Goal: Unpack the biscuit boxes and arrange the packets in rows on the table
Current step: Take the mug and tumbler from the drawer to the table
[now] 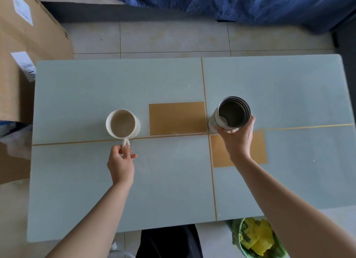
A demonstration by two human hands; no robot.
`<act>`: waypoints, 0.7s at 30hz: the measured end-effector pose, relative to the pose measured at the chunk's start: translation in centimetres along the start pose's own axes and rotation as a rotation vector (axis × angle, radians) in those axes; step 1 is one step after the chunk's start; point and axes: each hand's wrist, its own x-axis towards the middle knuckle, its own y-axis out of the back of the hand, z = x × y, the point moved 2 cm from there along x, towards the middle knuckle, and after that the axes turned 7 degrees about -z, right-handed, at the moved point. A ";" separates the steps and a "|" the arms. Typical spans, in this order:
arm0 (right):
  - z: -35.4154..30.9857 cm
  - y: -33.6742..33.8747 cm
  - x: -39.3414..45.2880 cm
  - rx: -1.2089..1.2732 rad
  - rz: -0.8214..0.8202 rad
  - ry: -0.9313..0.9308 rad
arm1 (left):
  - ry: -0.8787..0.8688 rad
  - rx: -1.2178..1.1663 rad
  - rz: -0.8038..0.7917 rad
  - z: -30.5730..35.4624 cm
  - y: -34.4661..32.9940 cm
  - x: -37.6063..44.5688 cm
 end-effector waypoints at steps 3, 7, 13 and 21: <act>0.6 0.3 -0.4 0.028 0.007 -0.041 | 0.026 -0.055 -0.004 -0.4 -0.1 -0.4; 1.2 0.7 -0.8 0.073 -0.008 -0.052 | 0.017 -0.069 -0.005 -0.4 -0.2 -0.7; 0.8 0.4 -0.7 0.092 0.011 -0.042 | 0.016 -0.095 -0.005 -0.2 -0.4 -0.5; 1.5 -0.3 -1.0 0.136 0.020 -0.067 | 0.037 -0.115 -0.031 0.3 -0.7 0.5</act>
